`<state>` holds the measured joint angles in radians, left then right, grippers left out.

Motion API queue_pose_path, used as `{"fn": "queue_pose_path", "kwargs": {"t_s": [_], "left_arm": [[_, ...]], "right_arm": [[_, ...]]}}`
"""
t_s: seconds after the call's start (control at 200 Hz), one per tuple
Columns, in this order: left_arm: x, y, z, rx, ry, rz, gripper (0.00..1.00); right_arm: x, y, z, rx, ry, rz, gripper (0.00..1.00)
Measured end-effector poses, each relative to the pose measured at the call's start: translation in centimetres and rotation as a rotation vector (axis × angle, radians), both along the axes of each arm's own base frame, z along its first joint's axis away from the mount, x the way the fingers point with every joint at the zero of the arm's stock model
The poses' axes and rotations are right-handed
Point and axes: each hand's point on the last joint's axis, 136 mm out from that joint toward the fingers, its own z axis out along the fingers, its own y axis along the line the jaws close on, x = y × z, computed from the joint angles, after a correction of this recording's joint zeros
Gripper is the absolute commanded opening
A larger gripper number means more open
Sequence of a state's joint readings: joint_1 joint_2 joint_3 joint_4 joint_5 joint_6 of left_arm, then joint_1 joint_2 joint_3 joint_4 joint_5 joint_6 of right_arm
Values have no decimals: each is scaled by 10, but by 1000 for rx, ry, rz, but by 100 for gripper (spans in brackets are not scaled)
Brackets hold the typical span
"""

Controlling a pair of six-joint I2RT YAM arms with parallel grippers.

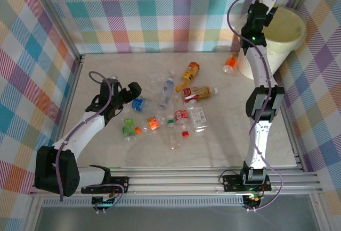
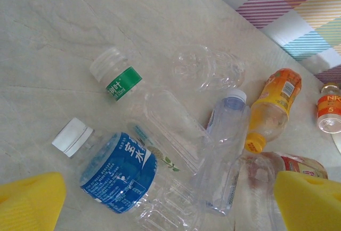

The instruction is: Put the plastic bottles in the bin

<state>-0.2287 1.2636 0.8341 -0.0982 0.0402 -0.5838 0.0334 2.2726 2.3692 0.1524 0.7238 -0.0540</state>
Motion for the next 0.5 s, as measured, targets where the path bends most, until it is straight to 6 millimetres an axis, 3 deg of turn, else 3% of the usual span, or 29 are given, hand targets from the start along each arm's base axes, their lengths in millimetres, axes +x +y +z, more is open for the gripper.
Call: {"fn": "queue_pose_path", "kwargs": {"t_s": [0.16,0.5], "left_arm": [[1,0,-5,3,13,0,100],[6,-2,-17,7,33,-1,100]], "right_arm": [[3,11,-2,-35,60,49,47],[7,20,-50,43,234,120,49]]}}
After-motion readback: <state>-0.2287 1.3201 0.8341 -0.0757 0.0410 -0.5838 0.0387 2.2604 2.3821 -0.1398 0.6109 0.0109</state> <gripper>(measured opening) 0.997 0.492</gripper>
